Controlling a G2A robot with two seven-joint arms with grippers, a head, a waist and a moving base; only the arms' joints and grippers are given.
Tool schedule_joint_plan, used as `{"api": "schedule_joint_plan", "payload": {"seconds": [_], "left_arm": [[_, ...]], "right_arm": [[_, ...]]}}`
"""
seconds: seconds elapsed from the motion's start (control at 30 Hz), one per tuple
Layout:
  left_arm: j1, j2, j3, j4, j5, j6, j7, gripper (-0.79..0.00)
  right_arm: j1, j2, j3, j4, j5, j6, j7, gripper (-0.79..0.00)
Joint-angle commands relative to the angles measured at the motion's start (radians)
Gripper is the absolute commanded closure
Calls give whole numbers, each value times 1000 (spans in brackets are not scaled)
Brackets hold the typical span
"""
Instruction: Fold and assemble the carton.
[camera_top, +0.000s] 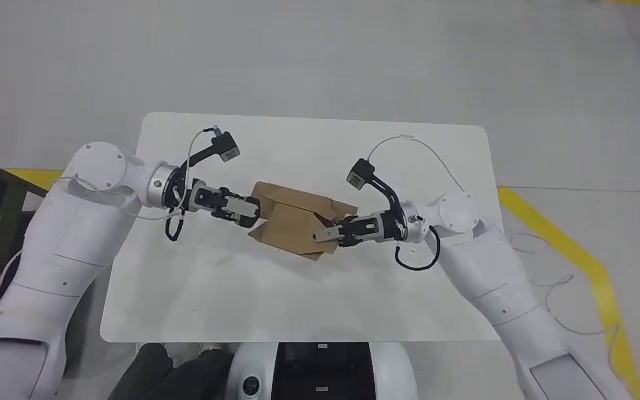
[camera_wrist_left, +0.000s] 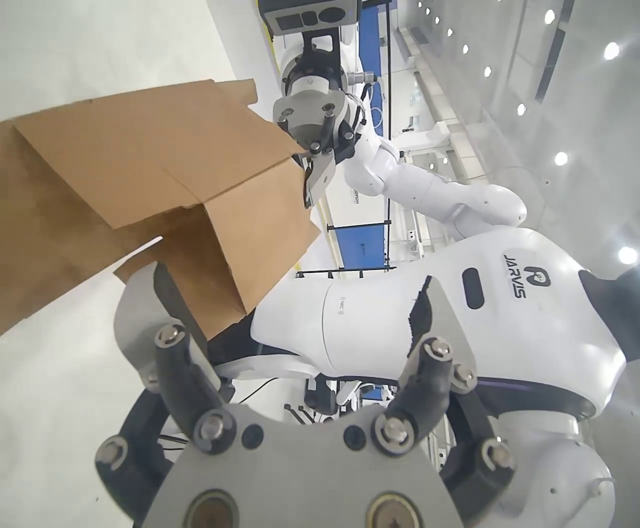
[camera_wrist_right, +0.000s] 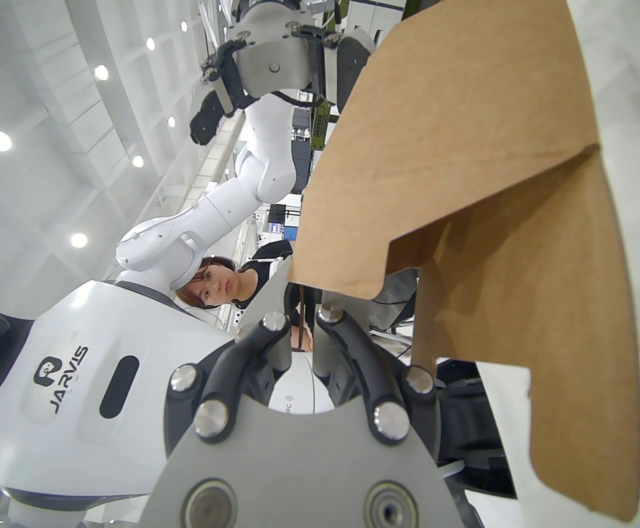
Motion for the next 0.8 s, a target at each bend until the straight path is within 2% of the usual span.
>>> {"api": "schedule_joint_plan", "payload": {"seconds": [0.0, 0.43, 0.77], "left_arm": [[-3, 2, 6, 1, -10, -2, 0, -785], [-24, 16, 74, -7, -69, 2, 0, -785], [-55, 19, 122, 33, -138, 4, 0, -785]], "right_arm": [[-2, -1, -2, -2, 8, -4, 0, 0], [5, -14, -29, 13, 42, -46, -37, 0], [8, -27, -39, 52, 121, -105, -36, 0]]}}
